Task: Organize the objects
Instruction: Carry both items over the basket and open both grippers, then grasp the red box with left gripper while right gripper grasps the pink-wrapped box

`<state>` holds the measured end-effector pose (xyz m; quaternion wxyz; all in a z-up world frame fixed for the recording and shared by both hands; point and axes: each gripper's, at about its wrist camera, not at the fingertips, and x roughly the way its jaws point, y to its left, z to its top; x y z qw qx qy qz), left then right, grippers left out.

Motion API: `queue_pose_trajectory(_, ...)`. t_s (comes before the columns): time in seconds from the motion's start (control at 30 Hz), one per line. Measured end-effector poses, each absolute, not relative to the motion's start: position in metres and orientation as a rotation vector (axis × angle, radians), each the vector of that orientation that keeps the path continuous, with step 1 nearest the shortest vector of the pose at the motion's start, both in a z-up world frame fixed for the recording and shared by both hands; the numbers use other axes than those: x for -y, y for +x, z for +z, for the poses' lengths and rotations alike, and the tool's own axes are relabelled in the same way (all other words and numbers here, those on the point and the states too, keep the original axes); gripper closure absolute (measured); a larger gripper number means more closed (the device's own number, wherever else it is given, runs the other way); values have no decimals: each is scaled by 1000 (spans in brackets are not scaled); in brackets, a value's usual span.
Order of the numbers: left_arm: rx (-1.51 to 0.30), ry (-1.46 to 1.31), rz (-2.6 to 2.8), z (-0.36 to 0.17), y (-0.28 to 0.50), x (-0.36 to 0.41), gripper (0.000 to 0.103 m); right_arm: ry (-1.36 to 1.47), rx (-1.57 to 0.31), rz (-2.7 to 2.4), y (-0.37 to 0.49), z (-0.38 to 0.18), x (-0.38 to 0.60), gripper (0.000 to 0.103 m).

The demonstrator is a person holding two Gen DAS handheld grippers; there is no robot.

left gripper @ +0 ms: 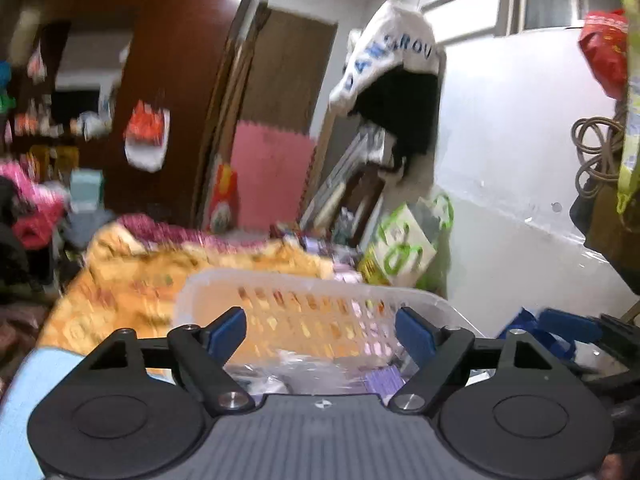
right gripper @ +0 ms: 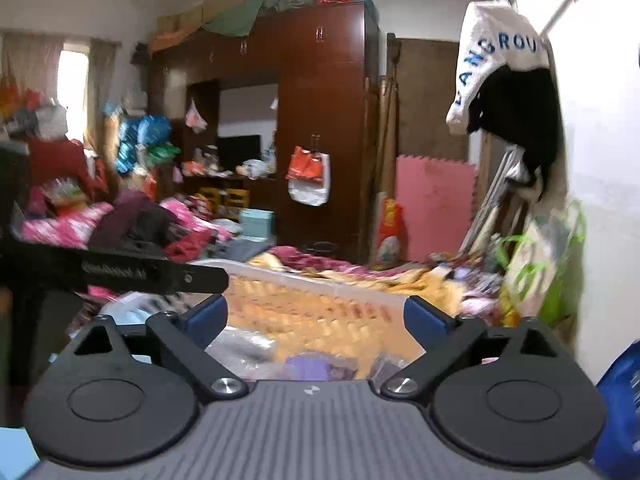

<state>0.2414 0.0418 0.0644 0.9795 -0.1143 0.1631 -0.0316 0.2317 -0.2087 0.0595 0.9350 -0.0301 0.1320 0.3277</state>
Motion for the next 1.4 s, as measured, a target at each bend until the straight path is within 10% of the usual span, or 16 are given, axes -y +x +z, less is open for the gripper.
queue_pose_trajectory(0.33, -238, -151, -38, 17, 119, -45, 0, 29, -427, 642, 206, -7, 276, 0)
queue_pose_trajectory(0.83, -657, -168, -10, -38, 198, -30, 2, 45, -670, 616, 248, -65, 254, 0)
queue_pose_trajectory(1.07, -672, -100, 17, -38, 203, -22, 3, -20, -647, 590, 240, -66, 246, 21)
queue_pose_trajectory(1.17, -650, -95, 28, -38, 196, -22, 18, -10, -641, 590, 240, -67, 246, 29)
queue_pose_trajectory(1.23, -632, -101, 5, -37, 193, -21, 46, 29, -634, 600, 240, -67, 252, 33)
queue_pose_trajectory(1.4, -565, -134, -45, -35, 180, -28, 46, 113, -616, 632, 239, -69, 264, 33)
